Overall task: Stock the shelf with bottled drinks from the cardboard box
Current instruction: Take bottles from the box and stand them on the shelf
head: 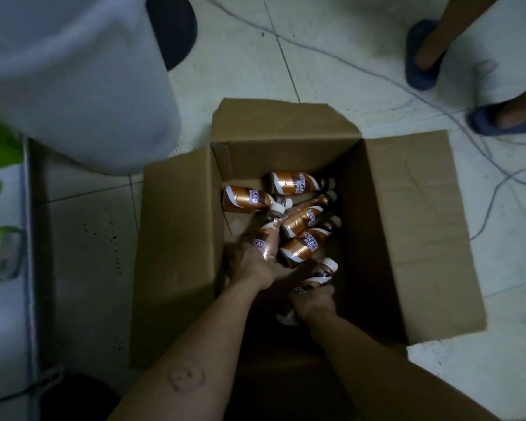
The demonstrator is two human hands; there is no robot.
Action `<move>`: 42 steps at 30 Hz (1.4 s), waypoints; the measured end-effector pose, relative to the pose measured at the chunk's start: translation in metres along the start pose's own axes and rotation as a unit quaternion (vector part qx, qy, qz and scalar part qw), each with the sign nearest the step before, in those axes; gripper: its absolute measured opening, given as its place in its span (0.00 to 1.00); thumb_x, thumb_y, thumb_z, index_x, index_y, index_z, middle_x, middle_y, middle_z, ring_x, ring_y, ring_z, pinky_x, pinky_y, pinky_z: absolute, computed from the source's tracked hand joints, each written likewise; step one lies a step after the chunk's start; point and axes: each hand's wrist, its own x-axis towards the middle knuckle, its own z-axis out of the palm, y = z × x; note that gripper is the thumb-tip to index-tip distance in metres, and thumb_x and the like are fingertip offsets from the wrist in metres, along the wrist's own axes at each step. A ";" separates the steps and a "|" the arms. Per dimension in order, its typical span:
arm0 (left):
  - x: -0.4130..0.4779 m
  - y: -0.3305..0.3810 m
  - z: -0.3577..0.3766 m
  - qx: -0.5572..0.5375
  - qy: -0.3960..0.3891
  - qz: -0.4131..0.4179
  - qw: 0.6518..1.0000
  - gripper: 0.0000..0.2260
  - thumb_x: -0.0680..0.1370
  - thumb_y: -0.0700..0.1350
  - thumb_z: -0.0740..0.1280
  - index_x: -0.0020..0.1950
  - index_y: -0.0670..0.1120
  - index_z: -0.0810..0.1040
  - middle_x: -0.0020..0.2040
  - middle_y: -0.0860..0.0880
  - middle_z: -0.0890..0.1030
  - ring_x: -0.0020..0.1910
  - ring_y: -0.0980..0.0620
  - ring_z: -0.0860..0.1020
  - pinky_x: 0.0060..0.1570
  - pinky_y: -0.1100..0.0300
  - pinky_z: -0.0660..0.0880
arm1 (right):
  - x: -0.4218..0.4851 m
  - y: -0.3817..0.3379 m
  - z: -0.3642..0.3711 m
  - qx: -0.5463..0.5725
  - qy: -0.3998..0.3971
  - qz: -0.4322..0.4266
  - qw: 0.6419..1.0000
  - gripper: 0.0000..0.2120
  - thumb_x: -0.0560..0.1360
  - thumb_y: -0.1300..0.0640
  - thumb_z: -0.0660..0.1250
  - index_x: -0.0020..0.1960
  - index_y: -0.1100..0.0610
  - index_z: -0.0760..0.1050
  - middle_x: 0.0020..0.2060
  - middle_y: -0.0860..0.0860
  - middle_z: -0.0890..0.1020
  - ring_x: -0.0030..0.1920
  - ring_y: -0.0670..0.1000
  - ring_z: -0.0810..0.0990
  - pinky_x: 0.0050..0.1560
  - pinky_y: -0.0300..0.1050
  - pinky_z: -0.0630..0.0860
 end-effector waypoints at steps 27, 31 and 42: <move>-0.555 -0.235 -0.382 -0.198 0.574 0.152 0.780 0.27 0.60 0.51 0.80 0.56 0.49 0.77 0.50 0.50 0.82 0.47 0.51 0.80 0.50 0.52 0.77 | -0.623 -0.034 0.061 -0.037 -0.324 -0.781 0.533 0.39 0.59 0.62 0.81 0.66 0.53 0.68 0.51 0.51 0.82 0.45 0.44 0.83 0.43 0.41 0.81; -0.643 -0.302 -0.394 -0.175 0.644 0.101 0.738 0.29 0.58 0.52 0.81 0.54 0.53 0.73 0.46 0.57 0.79 0.43 0.59 0.78 0.40 0.61 0.75 | -0.706 0.014 0.108 -0.068 -0.404 -0.787 0.461 0.38 0.61 0.56 0.81 0.66 0.46 0.67 0.55 0.49 0.80 0.49 0.51 0.83 0.47 0.54 0.82; -0.724 -0.459 -0.306 -0.195 0.680 -0.153 0.690 0.27 0.61 0.56 0.78 0.52 0.50 0.69 0.48 0.53 0.79 0.42 0.52 0.76 0.36 0.59 0.70 | -0.788 0.173 0.233 -0.267 -0.532 -0.718 0.361 0.34 0.60 0.66 0.79 0.58 0.48 0.66 0.48 0.48 0.81 0.49 0.52 0.81 0.52 0.61 0.80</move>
